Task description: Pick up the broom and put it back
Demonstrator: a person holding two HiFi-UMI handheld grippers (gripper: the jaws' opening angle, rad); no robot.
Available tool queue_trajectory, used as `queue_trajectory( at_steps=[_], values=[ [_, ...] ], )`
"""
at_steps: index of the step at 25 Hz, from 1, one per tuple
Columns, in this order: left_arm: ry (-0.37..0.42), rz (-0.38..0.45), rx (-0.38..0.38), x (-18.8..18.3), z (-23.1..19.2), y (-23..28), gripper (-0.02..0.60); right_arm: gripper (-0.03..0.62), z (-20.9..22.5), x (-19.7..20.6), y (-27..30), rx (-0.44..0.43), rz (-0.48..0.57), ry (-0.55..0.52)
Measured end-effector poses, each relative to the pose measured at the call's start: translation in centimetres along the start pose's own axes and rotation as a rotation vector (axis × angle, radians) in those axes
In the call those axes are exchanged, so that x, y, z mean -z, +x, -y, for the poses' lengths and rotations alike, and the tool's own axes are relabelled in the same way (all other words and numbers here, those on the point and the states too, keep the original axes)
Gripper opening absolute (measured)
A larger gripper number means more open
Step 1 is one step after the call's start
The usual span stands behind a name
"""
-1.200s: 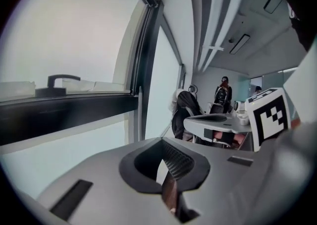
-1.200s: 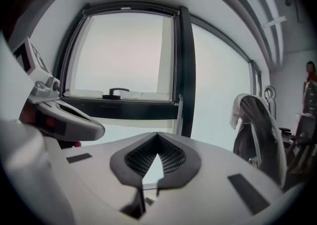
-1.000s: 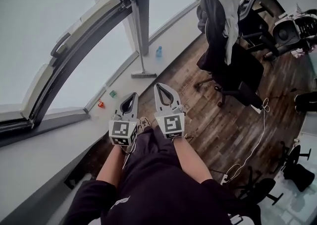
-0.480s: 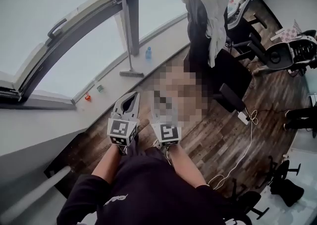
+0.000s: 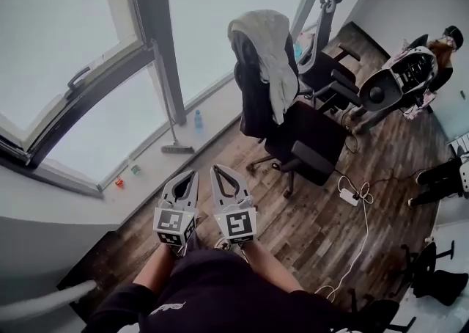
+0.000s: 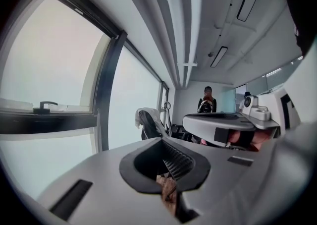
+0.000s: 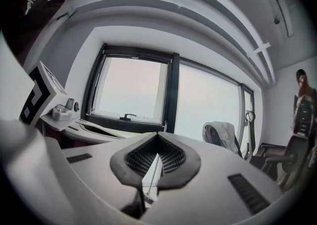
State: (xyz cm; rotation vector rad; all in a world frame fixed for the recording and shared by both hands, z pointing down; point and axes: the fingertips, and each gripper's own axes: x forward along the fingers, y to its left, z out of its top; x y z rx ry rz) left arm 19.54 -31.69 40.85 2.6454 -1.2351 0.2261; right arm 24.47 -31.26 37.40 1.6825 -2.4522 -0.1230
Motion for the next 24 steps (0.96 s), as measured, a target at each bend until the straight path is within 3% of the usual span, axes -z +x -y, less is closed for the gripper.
queue_trajectory(
  at_steps=[8, 17, 21, 24],
  values=[
    [0.055, -0.005, 0.022, -0.6, 3.2, -0.6, 0.0, 0.021, 1.5, -0.5, -3.1, 0.019, 0.006, 0.005],
    [0.078, 0.016, 0.037, -1.6, 3.1, -0.9, 0.0, 0.021, 1.4, -2.1, -3.0, 0.045, 0.05, -0.003],
    [0.093, -0.015, 0.037, -1.4, 2.3, -1.4, 0.0, 0.021, 0.6, -1.6, -2.5, 0.044, 0.035, -0.025],
    [0.099, -0.045, 0.034, -1.2, 1.3, -2.1, 0.0, 0.021, -0.5, -1.5, -2.4, 0.057, 0.036, 0.034]
  ],
)
